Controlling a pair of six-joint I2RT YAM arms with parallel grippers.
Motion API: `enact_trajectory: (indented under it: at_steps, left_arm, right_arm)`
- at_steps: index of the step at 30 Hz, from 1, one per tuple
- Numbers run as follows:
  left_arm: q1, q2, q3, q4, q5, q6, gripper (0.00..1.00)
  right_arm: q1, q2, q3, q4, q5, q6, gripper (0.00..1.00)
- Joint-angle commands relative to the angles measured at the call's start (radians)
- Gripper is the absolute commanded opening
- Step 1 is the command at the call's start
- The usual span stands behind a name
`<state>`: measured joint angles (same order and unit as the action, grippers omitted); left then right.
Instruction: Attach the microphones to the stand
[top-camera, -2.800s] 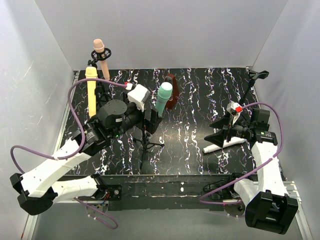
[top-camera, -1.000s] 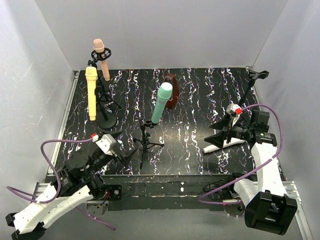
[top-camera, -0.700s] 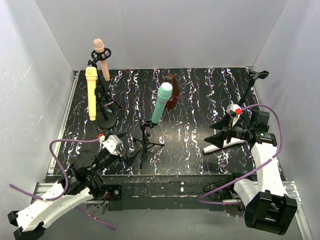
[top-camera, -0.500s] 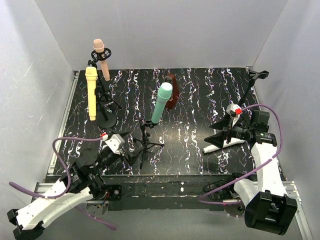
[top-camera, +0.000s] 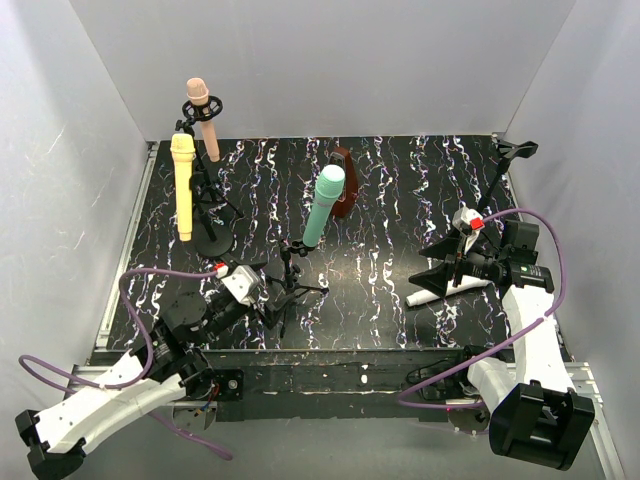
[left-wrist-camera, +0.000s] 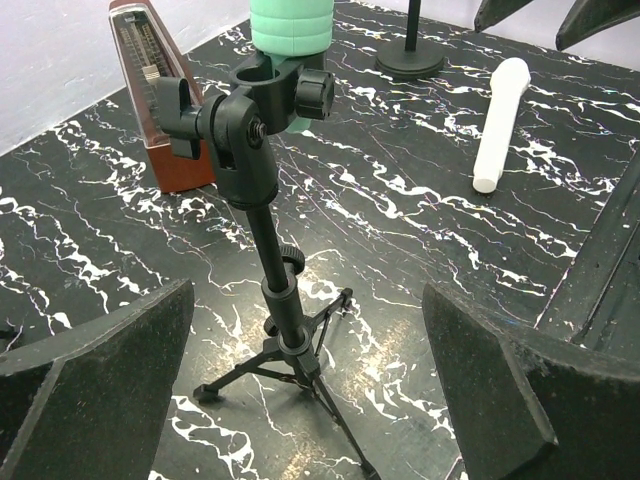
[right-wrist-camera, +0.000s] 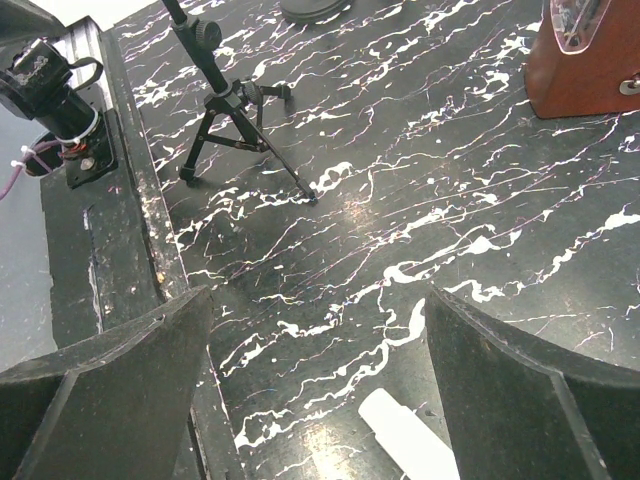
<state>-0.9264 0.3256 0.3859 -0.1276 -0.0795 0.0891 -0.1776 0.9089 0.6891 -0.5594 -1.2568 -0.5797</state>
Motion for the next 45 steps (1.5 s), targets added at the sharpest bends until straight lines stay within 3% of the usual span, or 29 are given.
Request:
enact_trajectory:
  at_steps: [1,35,45]
  left_arm:
    - [0.003,0.021,-0.013,0.049,0.004,-0.011,0.98]
    - [0.003,0.039,-0.065,0.121,-0.046,-0.065,0.98]
    - [0.003,0.035,-0.108,0.216,-0.088,-0.055,0.98]
  right_arm:
    - [-0.007,-0.007,0.004,-0.010,-0.023,-0.019,0.93]
    - [-0.007,-0.002,0.007,-0.022,-0.023,-0.032,0.93]
    - [-0.007,0.008,0.012,-0.031,-0.023,-0.042,0.93]
